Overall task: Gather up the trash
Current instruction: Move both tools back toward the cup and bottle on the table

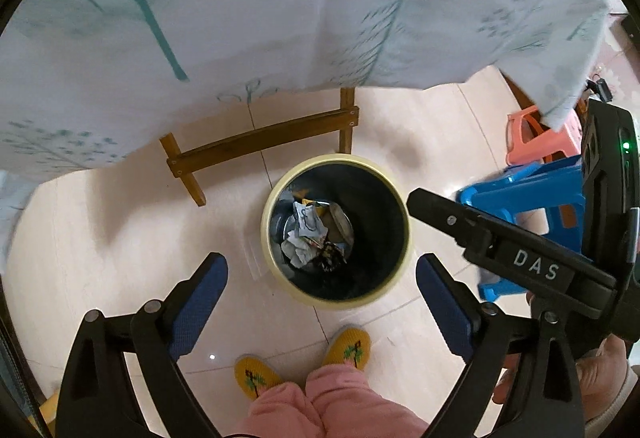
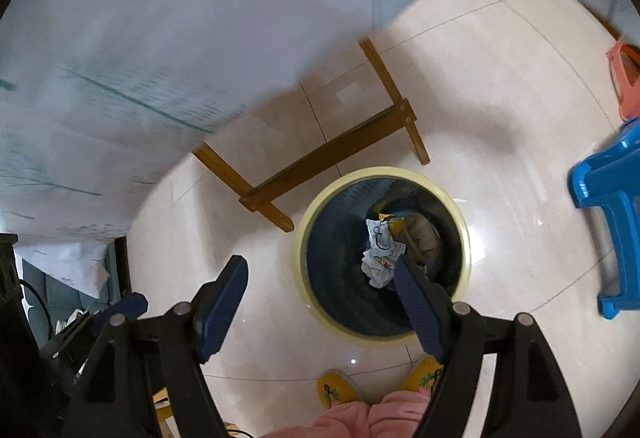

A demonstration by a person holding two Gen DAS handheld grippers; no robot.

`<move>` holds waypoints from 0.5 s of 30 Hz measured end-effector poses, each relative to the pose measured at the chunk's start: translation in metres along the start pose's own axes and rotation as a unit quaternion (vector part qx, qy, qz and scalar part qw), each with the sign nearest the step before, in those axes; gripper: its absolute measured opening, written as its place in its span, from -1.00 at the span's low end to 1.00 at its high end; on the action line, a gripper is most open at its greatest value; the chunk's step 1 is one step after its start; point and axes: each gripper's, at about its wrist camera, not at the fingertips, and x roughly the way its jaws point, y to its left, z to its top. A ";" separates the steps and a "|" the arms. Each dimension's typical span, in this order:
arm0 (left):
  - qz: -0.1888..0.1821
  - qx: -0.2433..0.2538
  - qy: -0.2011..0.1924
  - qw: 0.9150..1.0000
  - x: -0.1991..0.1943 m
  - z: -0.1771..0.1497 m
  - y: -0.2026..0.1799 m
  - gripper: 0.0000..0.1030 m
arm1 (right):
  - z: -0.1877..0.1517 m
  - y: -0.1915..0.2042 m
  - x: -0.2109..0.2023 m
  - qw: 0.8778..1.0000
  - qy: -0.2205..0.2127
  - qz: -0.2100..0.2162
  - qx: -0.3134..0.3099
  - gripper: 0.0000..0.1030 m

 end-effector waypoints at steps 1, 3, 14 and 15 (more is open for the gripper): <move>0.000 0.001 0.001 1.000 -0.013 0.000 -0.002 0.83 | -0.001 0.003 -0.012 1.000 -0.003 0.000 0.004 0.47; -0.003 0.003 0.003 1.000 -0.033 0.001 -0.003 0.83 | -0.002 0.009 -0.037 1.000 -0.009 -0.003 0.011 0.47; -0.017 0.007 -0.051 0.999 -0.189 0.036 -0.028 0.82 | 0.003 0.064 -0.182 0.999 -0.047 -0.005 -0.026 0.47; -0.017 0.009 -0.064 0.998 -0.205 0.041 -0.030 0.82 | 0.005 0.070 -0.198 0.998 -0.056 -0.005 -0.033 0.47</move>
